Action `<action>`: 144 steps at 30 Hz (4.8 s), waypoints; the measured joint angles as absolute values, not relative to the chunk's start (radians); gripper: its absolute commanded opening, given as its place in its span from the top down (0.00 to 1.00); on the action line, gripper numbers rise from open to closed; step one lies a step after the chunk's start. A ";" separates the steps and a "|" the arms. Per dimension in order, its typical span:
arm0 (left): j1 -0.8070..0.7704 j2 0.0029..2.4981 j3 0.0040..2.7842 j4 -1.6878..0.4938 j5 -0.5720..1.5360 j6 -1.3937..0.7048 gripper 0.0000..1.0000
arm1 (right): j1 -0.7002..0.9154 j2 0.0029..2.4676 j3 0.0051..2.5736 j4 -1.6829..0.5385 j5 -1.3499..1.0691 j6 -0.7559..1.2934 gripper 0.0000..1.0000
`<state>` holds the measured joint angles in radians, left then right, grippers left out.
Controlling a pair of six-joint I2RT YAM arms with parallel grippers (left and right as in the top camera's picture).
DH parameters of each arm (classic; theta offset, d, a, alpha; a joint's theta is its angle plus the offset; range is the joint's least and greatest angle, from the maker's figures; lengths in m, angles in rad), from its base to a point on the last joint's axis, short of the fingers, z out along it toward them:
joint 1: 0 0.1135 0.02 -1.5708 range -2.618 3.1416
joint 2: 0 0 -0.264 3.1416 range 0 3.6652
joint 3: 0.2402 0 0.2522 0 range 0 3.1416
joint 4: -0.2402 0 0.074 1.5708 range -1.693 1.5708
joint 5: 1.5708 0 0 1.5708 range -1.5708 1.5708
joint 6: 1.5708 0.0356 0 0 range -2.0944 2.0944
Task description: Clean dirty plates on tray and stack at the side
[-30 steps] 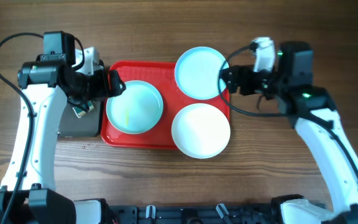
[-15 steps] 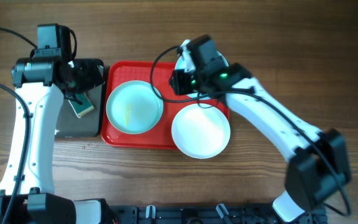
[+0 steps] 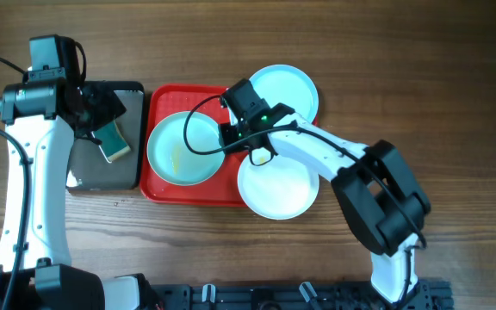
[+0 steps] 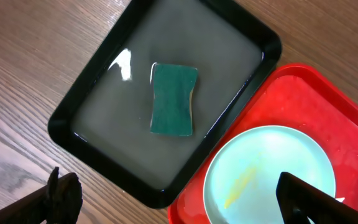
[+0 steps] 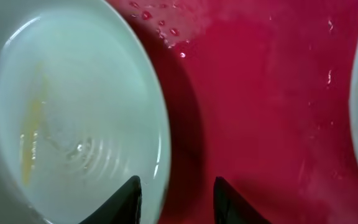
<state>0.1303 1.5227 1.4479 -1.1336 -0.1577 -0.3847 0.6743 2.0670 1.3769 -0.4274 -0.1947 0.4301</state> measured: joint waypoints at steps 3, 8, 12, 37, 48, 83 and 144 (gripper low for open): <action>0.130 1.523 1.448 -1.134 -0.160 -0.388 0.06 | 0.673 2.076 1.377 -0.406 -0.197 0.433 0.67; 0.130 1.541 1.448 -1.125 -0.160 -0.388 0.06 | 0.676 2.076 1.377 -0.377 -0.201 0.450 0.75; 0.130 1.596 1.448 -1.119 -0.160 -0.389 0.06 | 0.682 2.094 1.377 -0.355 -0.201 0.482 0.82; 0.133 1.906 1.448 -0.938 -0.160 -0.406 0.50 | 0.683 2.117 1.378 -0.346 -0.209 0.542 0.96; 0.156 1.928 1.446 -0.990 -0.159 -0.413 0.59 | 0.683 2.117 1.378 -0.345 -0.209 0.542 0.96; 0.193 1.868 1.295 -0.843 -0.118 -0.396 0.66 | 0.683 2.117 1.378 -0.340 -0.209 0.542 0.96; 0.192 1.888 1.409 -0.950 -0.103 -0.308 0.51 | 0.683 2.117 1.378 -0.339 -0.209 0.542 0.96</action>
